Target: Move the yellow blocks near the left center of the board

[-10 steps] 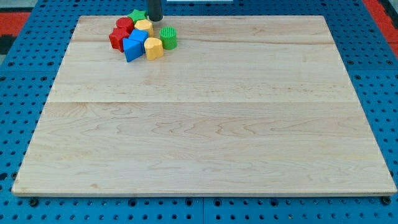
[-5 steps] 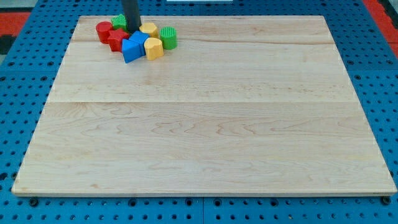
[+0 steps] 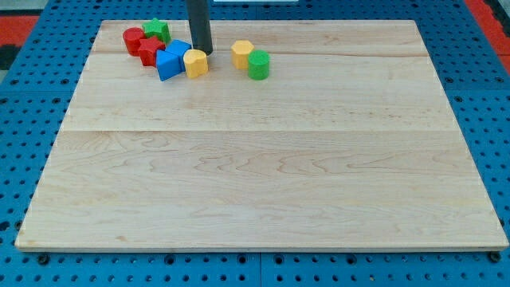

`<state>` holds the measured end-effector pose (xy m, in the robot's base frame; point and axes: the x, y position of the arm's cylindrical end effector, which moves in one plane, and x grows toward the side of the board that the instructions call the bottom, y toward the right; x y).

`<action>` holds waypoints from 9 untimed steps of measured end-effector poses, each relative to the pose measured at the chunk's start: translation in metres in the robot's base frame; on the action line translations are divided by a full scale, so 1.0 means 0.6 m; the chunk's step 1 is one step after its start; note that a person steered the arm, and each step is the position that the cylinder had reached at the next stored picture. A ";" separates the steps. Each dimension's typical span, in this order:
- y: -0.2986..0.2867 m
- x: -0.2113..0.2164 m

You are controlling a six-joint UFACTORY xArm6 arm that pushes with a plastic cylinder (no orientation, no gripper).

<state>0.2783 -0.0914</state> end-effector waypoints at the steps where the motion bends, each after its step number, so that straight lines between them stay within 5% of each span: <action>1: -0.007 0.044; 2: 0.005 0.056; 4: 0.179 -0.068; 6: 0.325 -0.008; 8: 0.273 -0.002; 9: 0.293 -0.058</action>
<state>0.2436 0.0842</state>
